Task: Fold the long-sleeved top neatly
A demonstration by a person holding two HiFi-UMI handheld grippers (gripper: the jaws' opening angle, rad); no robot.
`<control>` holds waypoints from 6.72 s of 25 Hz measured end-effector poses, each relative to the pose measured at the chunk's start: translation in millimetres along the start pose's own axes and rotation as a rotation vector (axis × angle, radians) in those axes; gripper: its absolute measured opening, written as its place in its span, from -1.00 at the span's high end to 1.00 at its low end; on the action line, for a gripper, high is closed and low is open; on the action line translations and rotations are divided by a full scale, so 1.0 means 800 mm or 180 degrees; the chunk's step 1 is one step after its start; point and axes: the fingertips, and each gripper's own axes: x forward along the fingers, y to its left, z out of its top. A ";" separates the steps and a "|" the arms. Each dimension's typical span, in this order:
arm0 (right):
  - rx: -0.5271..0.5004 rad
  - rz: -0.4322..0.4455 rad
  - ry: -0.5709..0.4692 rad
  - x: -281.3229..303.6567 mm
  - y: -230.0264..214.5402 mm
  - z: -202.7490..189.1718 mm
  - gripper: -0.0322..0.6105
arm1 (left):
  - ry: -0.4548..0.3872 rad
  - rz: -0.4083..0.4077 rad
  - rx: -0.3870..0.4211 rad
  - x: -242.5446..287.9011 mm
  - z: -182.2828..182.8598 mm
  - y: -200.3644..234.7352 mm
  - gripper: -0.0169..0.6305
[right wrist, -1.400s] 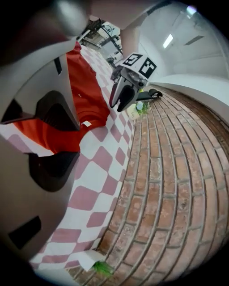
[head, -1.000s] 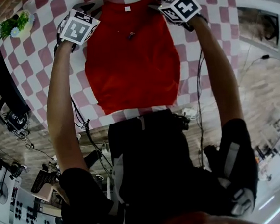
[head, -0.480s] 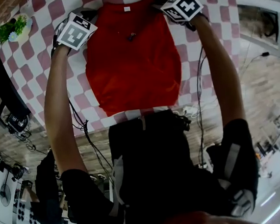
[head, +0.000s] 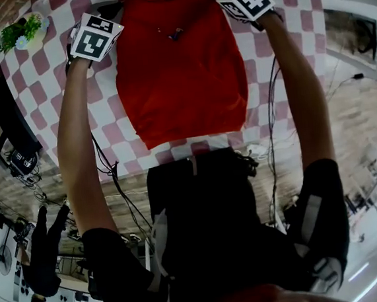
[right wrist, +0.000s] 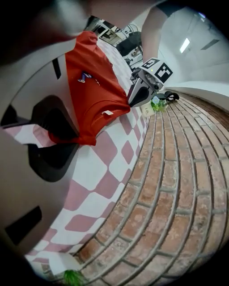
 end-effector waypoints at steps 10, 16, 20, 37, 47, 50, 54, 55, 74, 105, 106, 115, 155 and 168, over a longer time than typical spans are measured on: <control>-0.0089 -0.0473 -0.0433 -0.063 -0.007 0.054 0.79 | -0.0404 0.0442 0.0349 -0.066 0.044 0.020 0.88; -0.0097 -0.0751 -0.0715 -0.132 0.029 0.060 0.80 | -0.0667 0.0591 0.0492 -0.131 0.062 -0.016 0.88; -0.0072 -0.0962 -0.0949 -0.188 0.077 0.064 0.80 | -0.0791 0.0672 0.0612 -0.180 0.062 -0.051 0.88; 0.0060 -0.1478 -0.1459 -0.319 0.279 -0.049 0.80 | -0.1323 0.0782 0.0643 -0.323 0.008 -0.274 0.88; -0.0051 -0.1378 -0.1585 -0.319 0.356 -0.129 0.80 | -0.1197 0.1000 0.0314 -0.326 -0.046 -0.373 0.88; -0.0061 -0.1332 -0.1622 -0.311 0.378 -0.153 0.80 | -0.1112 0.1026 0.0300 -0.315 -0.071 -0.401 0.88; -0.0122 -0.1255 -0.1531 -0.292 0.406 -0.186 0.80 | -0.0997 0.1080 0.0226 -0.291 -0.104 -0.425 0.88; -0.0120 -0.1233 -0.1521 -0.285 0.413 -0.196 0.80 | -0.0963 0.1078 0.0191 -0.284 -0.114 -0.432 0.88; 0.0024 -0.1004 -0.0930 -0.206 0.485 -0.308 0.72 | -0.0331 0.0695 -0.0444 -0.195 -0.229 -0.531 0.64; 0.0507 -0.0804 -0.1851 -0.346 0.527 -0.204 0.87 | -0.1423 0.1443 -0.1521 -0.397 -0.151 -0.526 0.92; 0.0465 -0.0797 -0.1845 -0.345 0.527 -0.193 0.87 | -0.1413 0.1430 -0.1538 -0.396 -0.153 -0.520 0.92; 0.0114 -0.0625 -0.1673 -0.319 0.523 -0.093 0.87 | -0.1354 0.1260 -0.1777 -0.379 -0.176 -0.467 0.93; -0.1555 0.1150 -0.0398 -0.039 0.497 0.099 0.56 | -0.0643 0.1240 -0.3172 -0.233 -0.249 -0.421 0.64; -0.1708 0.1467 0.0519 0.034 0.484 0.073 0.45 | -0.0305 0.0863 -0.3504 -0.185 -0.284 -0.450 0.60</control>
